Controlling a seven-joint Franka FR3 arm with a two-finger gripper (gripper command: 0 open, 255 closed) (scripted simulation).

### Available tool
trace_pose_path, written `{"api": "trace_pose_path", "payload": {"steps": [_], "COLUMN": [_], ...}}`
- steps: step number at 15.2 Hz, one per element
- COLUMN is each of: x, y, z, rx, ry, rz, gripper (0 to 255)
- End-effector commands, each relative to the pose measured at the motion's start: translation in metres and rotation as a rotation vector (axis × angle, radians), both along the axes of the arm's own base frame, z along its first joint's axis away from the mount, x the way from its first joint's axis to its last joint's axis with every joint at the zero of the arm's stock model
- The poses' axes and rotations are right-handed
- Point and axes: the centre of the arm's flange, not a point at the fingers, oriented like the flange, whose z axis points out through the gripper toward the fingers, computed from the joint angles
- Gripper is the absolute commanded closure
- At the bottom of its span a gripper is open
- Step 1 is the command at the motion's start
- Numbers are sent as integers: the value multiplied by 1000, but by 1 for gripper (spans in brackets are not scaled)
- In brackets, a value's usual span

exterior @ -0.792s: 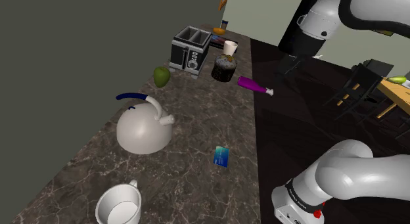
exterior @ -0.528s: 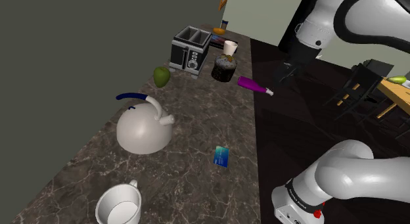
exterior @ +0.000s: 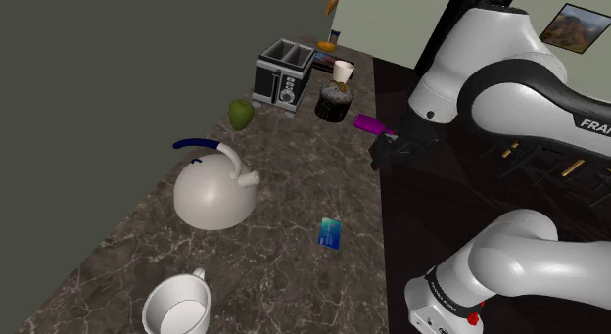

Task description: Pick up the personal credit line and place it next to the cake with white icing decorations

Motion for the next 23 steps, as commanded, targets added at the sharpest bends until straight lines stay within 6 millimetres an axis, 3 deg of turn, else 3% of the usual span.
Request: {"api": "trace_pose_path", "payload": {"steps": [1, 12, 20, 23], "x": [-1, 20, 23, 23], "y": [16, 111, 107, 107], "z": [-21, -137, -177, -177], "rx": [-5, -37, -37, -37], "ry": [-10, -60, -61, -61], "rz": [-82, -493, -497, -497], "gripper": [0, 0, 0, 0]}}
